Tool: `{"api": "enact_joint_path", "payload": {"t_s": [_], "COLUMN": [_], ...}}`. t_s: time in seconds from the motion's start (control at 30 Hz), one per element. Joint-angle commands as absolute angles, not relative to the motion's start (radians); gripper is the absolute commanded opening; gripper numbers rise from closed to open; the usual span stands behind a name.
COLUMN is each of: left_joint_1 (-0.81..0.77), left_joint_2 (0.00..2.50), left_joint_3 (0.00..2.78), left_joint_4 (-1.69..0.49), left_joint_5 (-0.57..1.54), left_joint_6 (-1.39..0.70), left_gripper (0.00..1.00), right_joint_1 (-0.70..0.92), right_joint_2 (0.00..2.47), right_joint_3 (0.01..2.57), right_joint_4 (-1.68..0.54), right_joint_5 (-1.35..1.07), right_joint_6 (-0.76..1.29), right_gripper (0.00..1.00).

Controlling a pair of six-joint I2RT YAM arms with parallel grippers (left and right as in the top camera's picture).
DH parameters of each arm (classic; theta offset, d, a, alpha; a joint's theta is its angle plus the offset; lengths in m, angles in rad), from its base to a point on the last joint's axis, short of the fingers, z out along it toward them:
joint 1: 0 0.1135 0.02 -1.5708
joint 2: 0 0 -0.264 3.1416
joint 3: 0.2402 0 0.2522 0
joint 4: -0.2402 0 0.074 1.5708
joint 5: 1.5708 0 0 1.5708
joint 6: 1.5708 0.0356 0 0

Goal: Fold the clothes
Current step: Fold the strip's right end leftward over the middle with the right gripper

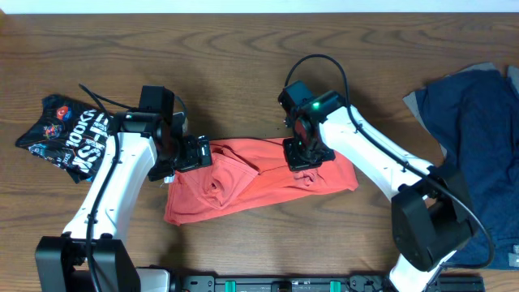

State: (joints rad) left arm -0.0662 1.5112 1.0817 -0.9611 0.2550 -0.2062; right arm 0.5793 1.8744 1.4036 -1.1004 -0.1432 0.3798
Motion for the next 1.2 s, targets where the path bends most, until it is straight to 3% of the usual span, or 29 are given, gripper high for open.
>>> {"api": "enact_joint_path", "payload": {"t_s": [0.0, 0.07, 0.17, 0.33, 0.67, 0.93, 1.17], "left_joint_1": [-0.06, -0.06, -0.06, -0.06, -0.06, -0.06, -0.06], "left_joint_2": [1.511, 1.511, 1.511, 1.511, 1.513, 1.597, 1.745], "left_joint_3": [1.089, 1.089, 1.089, 1.089, 1.057, 1.016, 1.016], "left_joint_4": [-0.963, -0.963, -0.963, -0.963, -0.951, -0.92, -0.902], "left_joint_5": [0.243, 0.243, 0.243, 0.243, 0.242, 0.092, 0.096], "left_joint_6": [-0.205, -0.205, -0.205, -0.204, -0.204, -0.205, -0.205], "left_gripper": [0.98, 0.98, 0.98, 0.98, 0.98, 0.98, 0.98], "right_joint_1": [0.607, 0.61, 0.61, 0.601, 0.513, 0.42, 0.406], "right_joint_2": [1.884, 1.884, 1.884, 1.884, 1.812, 1.767, 1.767], "right_joint_3": [1.406, 1.406, 1.406, 1.406, 1.406, 1.406, 1.406], "right_joint_4": [-1.092, -1.071, -1.04, -1.031, -1.086, -1.129, -1.144], "right_joint_5": [-0.189, -0.253, -0.415, -0.361, 0.024, 0.03, 0.03], "right_joint_6": [0.387, 0.367, 0.205, 0.199, 0.388, 0.389, 0.388], "right_gripper": [0.19, 0.34, 0.42, 0.36, 0.37, 0.41, 0.41]}}
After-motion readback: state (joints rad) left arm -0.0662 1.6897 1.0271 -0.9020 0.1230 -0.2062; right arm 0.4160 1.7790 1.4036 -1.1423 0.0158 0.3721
